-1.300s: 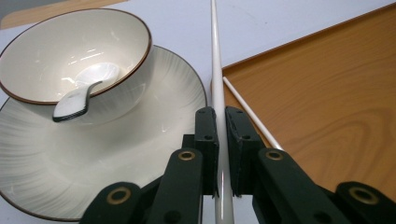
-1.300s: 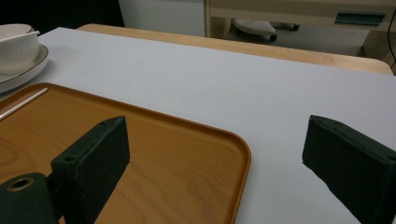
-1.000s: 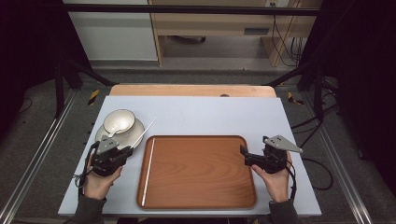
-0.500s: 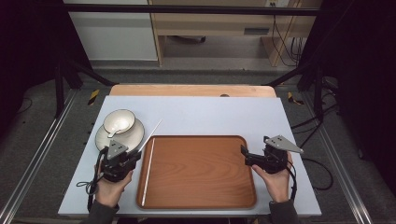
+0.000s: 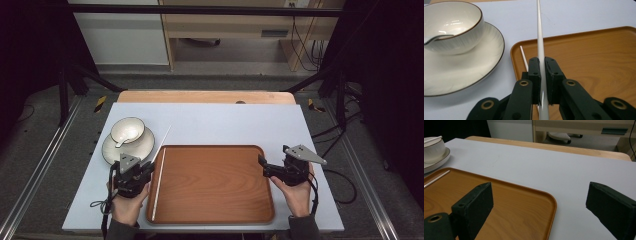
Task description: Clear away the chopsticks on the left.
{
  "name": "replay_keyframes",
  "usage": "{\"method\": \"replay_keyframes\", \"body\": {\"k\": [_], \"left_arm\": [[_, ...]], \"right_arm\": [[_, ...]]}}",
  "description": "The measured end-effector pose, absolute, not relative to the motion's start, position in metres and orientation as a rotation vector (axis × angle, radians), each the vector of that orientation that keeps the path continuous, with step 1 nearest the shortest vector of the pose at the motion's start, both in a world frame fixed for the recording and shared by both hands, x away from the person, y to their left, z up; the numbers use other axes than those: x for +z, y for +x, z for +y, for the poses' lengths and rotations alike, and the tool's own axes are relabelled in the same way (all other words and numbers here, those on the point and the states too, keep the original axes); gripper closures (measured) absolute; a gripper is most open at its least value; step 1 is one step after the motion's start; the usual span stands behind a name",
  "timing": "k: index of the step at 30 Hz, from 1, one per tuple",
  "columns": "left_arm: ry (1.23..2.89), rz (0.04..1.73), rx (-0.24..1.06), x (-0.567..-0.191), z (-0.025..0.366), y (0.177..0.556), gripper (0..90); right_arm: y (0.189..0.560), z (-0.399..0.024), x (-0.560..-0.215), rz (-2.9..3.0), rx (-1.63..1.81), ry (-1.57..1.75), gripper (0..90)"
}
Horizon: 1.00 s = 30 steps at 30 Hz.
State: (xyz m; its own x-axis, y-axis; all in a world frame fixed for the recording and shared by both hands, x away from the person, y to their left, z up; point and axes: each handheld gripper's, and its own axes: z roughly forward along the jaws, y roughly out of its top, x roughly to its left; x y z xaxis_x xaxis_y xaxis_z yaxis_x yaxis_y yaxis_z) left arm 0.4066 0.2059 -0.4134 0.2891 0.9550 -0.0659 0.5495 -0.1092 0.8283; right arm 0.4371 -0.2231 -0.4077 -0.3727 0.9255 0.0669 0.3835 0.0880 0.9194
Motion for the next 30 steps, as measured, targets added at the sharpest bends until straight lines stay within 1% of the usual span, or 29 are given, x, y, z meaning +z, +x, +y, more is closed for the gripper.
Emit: {"method": "replay_keyframes", "body": {"k": [2,5,13,17,30], "left_arm": [[1.759,1.376,0.625,-0.419,0.204,0.404,83.8],[1.728,1.404,0.620,-0.425,0.201,0.399,83.7],[1.632,1.468,0.642,-0.440,0.190,0.385,83.7],[1.637,1.474,0.658,-0.448,0.185,0.382,83.7],[1.682,1.512,0.644,-0.479,0.174,0.385,83.7]], "right_arm": [[0.437,-0.223,-0.407,1.818,1.266,1.283,7.6],[0.437,-0.222,-0.408,1.822,1.269,1.287,7.6],[0.439,-0.221,-0.410,1.835,1.258,1.286,7.6],[0.438,-0.221,-0.410,1.835,1.259,1.287,7.6],[0.440,-0.218,-0.413,1.853,1.239,1.279,7.5]]}}
